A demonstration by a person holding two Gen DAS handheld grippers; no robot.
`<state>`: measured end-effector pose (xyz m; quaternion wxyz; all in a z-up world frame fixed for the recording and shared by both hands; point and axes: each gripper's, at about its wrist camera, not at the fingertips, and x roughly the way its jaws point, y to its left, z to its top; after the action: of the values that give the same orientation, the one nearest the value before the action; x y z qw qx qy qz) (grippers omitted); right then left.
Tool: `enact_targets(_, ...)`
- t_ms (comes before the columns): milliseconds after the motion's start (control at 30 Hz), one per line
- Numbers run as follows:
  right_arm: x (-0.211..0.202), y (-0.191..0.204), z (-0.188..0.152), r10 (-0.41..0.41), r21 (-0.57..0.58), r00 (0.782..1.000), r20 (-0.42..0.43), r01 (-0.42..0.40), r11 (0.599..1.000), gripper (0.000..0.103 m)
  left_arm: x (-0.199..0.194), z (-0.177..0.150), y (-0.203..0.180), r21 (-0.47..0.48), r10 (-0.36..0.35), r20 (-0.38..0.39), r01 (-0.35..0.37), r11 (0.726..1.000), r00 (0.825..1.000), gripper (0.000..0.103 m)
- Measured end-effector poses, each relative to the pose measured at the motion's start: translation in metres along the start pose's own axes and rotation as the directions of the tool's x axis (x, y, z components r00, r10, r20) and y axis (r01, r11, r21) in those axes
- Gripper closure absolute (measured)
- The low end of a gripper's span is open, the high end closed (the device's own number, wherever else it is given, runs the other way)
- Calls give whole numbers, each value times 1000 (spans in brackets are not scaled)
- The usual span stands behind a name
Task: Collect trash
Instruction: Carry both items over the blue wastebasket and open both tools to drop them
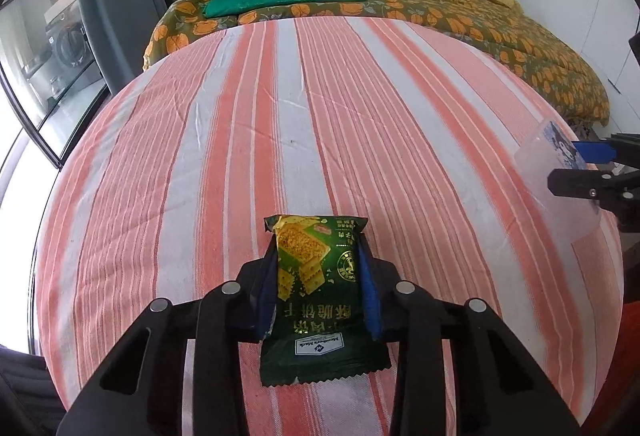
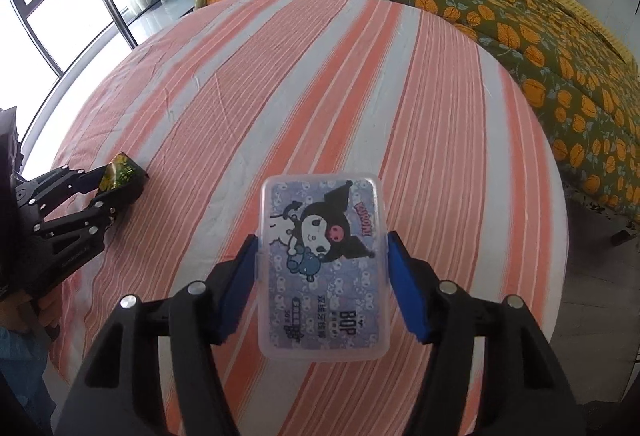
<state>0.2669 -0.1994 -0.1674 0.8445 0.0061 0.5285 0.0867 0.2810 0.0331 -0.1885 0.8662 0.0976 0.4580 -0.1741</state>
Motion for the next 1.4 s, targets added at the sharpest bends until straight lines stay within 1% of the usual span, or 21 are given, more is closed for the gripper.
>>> enact_targets(100, -24, -9, -20, 42, 20, 998, 42, -42, 999, 41, -15, -6, -18, 0, -29, 28, 29, 1000, 999, 71)
enact_targets(167, -41, -20, -38, 67, 41, 996, 66, -70, 997, 41, -29, -10, -40, 18, -54, 53, 53, 998, 997, 71)
enact_targets(233, -56, -32, -57, 87, 64, 992, 87, -93, 994, 41, -44, -12, -66, 49, -75, 77, 71, 996, 994, 71)
enact_targets(267, -67, -43, -72, 97, 82, 990, 103, -106, 991, 41, -52, -13, -84, 72, -85, 91, 79, 994, 992, 71)
enact_targets(367, -90, -69, -104, 100, 132, 986, 136, -118, 984, 41, -75, -16, -135, 138, -115, 132, 97, 986, 985, 71)
enact_targets(467, -113, -103, -138, 75, 187, 983, 167, -106, 977, 41, -93, -19, -187, 199, -147, 165, 113, 974, 975, 71)
enact_targets(533, -126, -125, -158, 40, 215, 982, 184, -80, 973, 41, -102, -21, -221, 237, -171, 180, 126, 963, 969, 71)
enact_targets(600, -139, -149, -179, -13, 243, 981, 196, -35, 969, 41, -107, -21, -252, 272, -192, 185, 138, 952, 964, 71)
enact_targets(700, -150, -178, -205, -65, 283, 976, 206, 4, 959, 41, -109, -21, -292, 325, -215, 185, 147, 934, 959, 71)
enact_targets(833, -154, -215, -232, -107, 342, 972, 211, 29, 939, 41, -104, -22, -340, 373, -259, 150, 188, 909, 954, 71)
enact_targets(900, -153, -235, -243, -130, 377, 968, 216, 40, 925, 41, -100, -24, -361, 387, -295, 115, 230, 893, 949, 71)
enact_targets(1000, -147, -263, -258, -176, 427, 963, 205, 74, 901, 41, -88, -30, -393, 399, -362, 33, 320, 859, 932, 71)
enact_targets(1133, -122, -301, -276, -199, 496, 967, 159, 96, 863, 41, -56, -39, -431, 405, -396, -53, 382, 831, 917, 71)
enact_targets(1233, -102, -324, -292, -182, 538, 974, 133, 83, 839, 41, -20, -44, -453, 376, -414, -126, 429, 821, 902, 71)
enact_targets(1300, -89, -340, -298, -167, 563, 978, 123, 69, 824, 41, -1, -48, -466, 366, -419, -152, 445, 817, 895, 71)
enact_targets(1333, -82, -348, -301, -150, 579, 982, 116, 56, 813, 41, 10, -50, -471, 364, -419, -161, 448, 817, 894, 71)
enact_targets(1400, -72, -356, -304, -132, 604, 986, 107, 41, 796, 41, 31, -56, -482, 366, -400, -170, 435, 823, 901, 71)
